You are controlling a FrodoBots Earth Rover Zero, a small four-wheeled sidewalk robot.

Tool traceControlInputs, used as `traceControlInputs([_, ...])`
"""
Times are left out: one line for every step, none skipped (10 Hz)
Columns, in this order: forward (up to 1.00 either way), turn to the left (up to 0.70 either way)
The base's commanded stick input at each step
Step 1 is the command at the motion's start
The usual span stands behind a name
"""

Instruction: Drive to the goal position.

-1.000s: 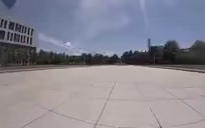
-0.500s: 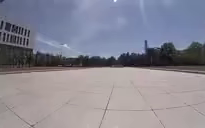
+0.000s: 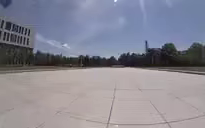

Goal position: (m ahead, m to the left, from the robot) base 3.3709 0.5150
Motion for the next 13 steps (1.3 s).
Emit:
traceControlInputs([0.70, 0.00])
traceControlInputs([0.70, 0.00])
traceControlInputs([0.70, 0.00])
traceControlInputs([0.70, 0.00])
traceControlInputs([0.70, 0.00])
traceControlInputs([0.70, 0.00])
traceControlInputs([0.70, 0.00])
traceControlInputs([0.70, 0.00])
traceControlInputs([0.70, 0.00])
traceControlInputs([0.70, 0.00])
traceControlInputs([0.70, 0.00])
traceControlInputs([0.70, 0.00])
traceControlInputs([0.70, 0.00])
